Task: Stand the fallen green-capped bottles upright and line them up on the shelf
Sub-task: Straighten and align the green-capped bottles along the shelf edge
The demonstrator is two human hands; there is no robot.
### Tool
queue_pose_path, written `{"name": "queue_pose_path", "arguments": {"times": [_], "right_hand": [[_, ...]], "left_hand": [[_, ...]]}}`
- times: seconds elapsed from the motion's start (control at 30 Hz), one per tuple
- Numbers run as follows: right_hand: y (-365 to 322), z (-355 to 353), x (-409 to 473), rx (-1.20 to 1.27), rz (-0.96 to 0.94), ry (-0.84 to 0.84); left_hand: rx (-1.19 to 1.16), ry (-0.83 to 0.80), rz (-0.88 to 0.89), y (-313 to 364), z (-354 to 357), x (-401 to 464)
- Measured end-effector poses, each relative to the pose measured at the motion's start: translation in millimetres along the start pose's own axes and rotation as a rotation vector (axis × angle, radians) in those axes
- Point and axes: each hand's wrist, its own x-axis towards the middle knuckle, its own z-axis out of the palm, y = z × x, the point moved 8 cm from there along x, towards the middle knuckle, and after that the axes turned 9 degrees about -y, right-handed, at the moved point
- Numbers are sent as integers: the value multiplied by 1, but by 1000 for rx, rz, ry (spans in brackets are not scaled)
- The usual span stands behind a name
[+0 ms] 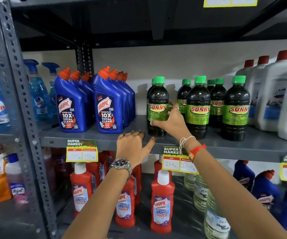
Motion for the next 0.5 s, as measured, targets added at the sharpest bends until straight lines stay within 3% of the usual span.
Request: {"name": "queue_pose_path", "arguments": {"times": [0.17,0.3,0.5], "right_hand": [[-1,-33,-44,-21,-140,309],[5,-73,-73,-153,-133,557],[37,-90,-60,-257,59,400]], "left_hand": [[-16,-3,-6,0,-2,-1],[-81,-129,-65,0,2,3],[-437,-345,-216,10,5,24]]}}
